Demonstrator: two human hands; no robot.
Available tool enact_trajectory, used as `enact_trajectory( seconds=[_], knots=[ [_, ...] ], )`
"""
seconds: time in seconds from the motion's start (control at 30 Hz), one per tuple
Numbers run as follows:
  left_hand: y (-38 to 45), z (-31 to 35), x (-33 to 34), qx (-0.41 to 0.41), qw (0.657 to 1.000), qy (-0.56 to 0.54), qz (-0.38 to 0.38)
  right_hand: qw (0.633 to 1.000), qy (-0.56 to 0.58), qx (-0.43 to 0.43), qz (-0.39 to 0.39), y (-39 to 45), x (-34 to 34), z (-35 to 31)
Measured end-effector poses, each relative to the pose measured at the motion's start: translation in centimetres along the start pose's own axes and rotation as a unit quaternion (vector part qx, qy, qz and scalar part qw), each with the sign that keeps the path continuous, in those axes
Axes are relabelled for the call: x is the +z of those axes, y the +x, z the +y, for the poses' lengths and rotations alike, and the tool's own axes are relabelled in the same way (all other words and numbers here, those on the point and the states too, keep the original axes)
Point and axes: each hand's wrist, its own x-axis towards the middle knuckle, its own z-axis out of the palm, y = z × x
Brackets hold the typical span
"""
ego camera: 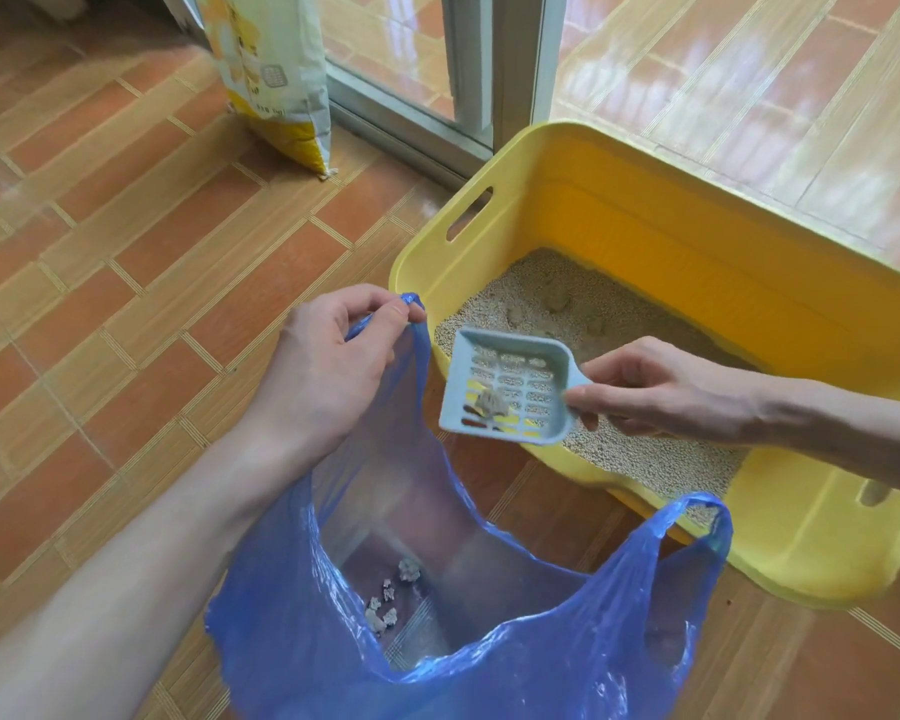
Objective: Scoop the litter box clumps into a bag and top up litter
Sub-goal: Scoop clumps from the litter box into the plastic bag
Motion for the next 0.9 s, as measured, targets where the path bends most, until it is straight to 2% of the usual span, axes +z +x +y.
enact_trajectory(
  seconds=[0.1,0.2,0.4,0.57,0.8,0.9],
  knots=[
    [0.0,0.1,0.1,0.002,1.000,-0.005,-0.002,0.996,-0.063,-0.002,-0.064,-0.1,1.1,-1.5],
    [-0.1,0.2,0.0,0.010,1.000,-0.002,-0.006,0.978,-0.183,-0.021,-0.096,0.0,2.7,-2.9],
    [-0.5,0.5,-0.4,0.037,0.999,-0.002,-0.006,0.903,-0.424,-0.052,-0.037,1.6,6.7,-4.2],
    [-1.0,0.7,-0.4,0.044,0.999,0.002,-0.010,0.875,-0.480,-0.060,0.001,3.3,10.6,-3.8],
    [-1.6,0.6,-0.4,0.042,0.999,0.006,-0.018,0.848,-0.528,-0.049,-0.007,5.4,13.9,-2.6],
    [-1.7,0.5,-0.5,0.039,0.999,0.015,-0.015,0.818,-0.571,-0.062,-0.001,5.5,14.5,-1.8]
  ],
)
